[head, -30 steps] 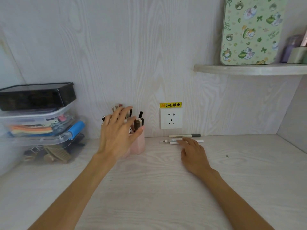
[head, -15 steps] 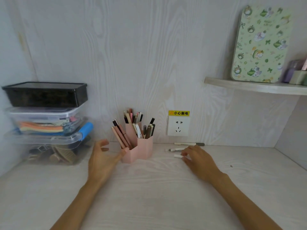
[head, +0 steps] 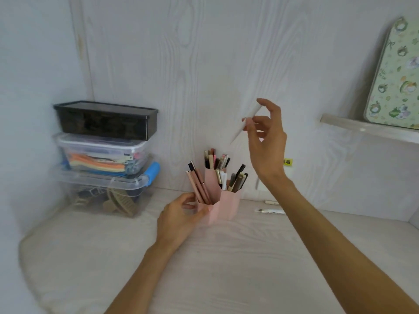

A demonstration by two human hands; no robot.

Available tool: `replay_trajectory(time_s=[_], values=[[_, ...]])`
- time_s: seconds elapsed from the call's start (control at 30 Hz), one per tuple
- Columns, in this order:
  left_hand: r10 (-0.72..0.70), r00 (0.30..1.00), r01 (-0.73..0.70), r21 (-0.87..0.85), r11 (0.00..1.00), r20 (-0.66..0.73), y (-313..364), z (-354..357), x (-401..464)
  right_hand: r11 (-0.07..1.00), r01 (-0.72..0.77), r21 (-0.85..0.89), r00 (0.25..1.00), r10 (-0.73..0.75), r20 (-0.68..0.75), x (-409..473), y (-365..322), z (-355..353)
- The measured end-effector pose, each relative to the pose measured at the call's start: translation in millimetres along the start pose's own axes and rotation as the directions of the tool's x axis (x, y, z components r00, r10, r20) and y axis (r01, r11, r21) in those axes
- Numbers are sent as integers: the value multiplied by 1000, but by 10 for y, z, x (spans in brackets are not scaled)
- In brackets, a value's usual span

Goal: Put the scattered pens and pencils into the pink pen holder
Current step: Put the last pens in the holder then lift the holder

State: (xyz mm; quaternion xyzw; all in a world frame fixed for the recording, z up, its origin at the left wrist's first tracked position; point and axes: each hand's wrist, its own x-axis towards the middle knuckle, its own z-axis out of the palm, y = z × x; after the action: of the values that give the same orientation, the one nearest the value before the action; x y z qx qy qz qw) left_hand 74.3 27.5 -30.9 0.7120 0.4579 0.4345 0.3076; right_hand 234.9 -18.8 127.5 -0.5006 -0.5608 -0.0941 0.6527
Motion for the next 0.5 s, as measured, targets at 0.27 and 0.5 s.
replay_trajectory(time_s=[0.27, 0.5], values=[[-18, 1000, 18, -10, 1000, 20, 59, -25, -24, 932, 42, -361, 967, 53, 249, -278, 224, 300], [-15, 999, 16, -27, 1000, 28, 78, -33, -35, 741, 312, -594, 868, 32, 495, -308, 401, 233]])
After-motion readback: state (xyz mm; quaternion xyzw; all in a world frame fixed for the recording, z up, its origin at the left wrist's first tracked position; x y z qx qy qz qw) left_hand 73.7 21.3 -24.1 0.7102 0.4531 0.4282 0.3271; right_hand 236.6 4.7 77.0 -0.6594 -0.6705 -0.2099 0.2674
